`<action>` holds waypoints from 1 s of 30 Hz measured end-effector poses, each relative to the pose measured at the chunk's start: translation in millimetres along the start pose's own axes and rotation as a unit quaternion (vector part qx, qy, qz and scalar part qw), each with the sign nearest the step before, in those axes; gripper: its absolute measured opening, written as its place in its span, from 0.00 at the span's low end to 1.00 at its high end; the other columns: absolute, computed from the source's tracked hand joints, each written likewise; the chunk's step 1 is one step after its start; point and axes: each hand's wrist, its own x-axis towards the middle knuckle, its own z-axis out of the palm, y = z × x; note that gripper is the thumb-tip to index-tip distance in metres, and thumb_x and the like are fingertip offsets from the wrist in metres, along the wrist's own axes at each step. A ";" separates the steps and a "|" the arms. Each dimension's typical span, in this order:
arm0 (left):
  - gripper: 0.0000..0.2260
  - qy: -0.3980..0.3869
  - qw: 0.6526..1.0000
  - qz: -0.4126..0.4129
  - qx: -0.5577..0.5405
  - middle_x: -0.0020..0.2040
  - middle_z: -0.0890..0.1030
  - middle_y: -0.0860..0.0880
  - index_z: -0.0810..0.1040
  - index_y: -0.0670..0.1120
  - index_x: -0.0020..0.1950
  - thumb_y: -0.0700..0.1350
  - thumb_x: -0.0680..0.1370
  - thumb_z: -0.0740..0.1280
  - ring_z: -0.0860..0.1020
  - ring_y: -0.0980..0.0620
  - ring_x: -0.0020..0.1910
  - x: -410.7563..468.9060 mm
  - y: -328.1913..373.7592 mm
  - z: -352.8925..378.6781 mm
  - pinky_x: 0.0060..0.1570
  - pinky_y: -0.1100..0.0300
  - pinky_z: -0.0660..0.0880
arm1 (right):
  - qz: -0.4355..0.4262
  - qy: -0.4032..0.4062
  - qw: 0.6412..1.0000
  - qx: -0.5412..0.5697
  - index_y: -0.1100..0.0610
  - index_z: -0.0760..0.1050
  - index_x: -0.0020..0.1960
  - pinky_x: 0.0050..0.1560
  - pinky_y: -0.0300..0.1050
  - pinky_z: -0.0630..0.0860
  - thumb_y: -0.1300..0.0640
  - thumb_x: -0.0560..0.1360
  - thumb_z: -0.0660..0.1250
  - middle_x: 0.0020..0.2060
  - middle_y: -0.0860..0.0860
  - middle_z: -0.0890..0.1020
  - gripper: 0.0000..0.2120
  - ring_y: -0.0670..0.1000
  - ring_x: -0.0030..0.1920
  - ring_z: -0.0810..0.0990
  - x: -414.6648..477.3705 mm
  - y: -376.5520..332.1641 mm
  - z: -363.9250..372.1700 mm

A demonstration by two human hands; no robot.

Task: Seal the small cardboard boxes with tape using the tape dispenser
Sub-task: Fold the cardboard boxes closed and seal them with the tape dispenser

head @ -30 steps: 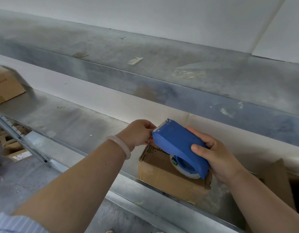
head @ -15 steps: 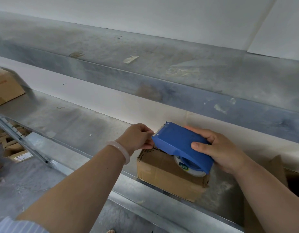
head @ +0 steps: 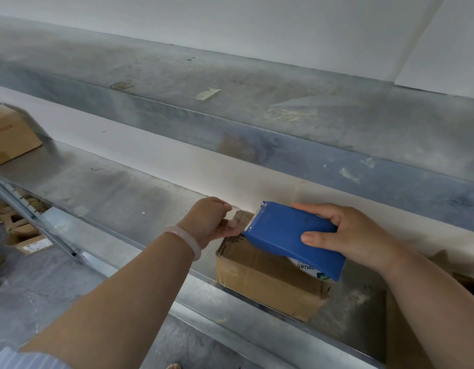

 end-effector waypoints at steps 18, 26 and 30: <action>0.05 0.062 0.997 0.038 0.037 0.42 0.76 0.44 0.75 0.41 0.51 0.41 0.82 0.61 0.78 0.51 0.35 15.3 -13.9 -31.7 0.36 0.55 0.81 | 0.004 -0.077 0.996 -0.047 0.27 0.72 0.60 0.60 0.40 0.75 0.41 0.59 0.73 0.59 0.30 0.77 0.30 0.35 0.59 0.77 -4.1 -9.4 -15.1; 0.06 0.096 0.995 0.035 0.003 0.44 0.75 0.43 0.75 0.40 0.55 0.40 0.81 0.62 0.76 0.51 0.34 23.6 -29.2 -34.4 0.30 0.61 0.80 | -0.003 -0.080 0.995 -0.063 0.25 0.71 0.58 0.55 0.36 0.77 0.39 0.59 0.72 0.58 0.28 0.76 0.28 0.32 0.57 0.76 3.7 -11.7 -6.2; 0.07 0.098 0.995 -0.008 -0.002 0.40 0.75 0.43 0.76 0.40 0.56 0.41 0.81 0.62 0.75 0.51 0.33 29.2 -42.3 -26.0 0.29 0.61 0.79 | 0.001 -0.077 0.993 -0.088 0.27 0.71 0.60 0.50 0.29 0.76 0.39 0.60 0.71 0.57 0.28 0.76 0.29 0.30 0.56 0.75 7.3 -14.6 -4.1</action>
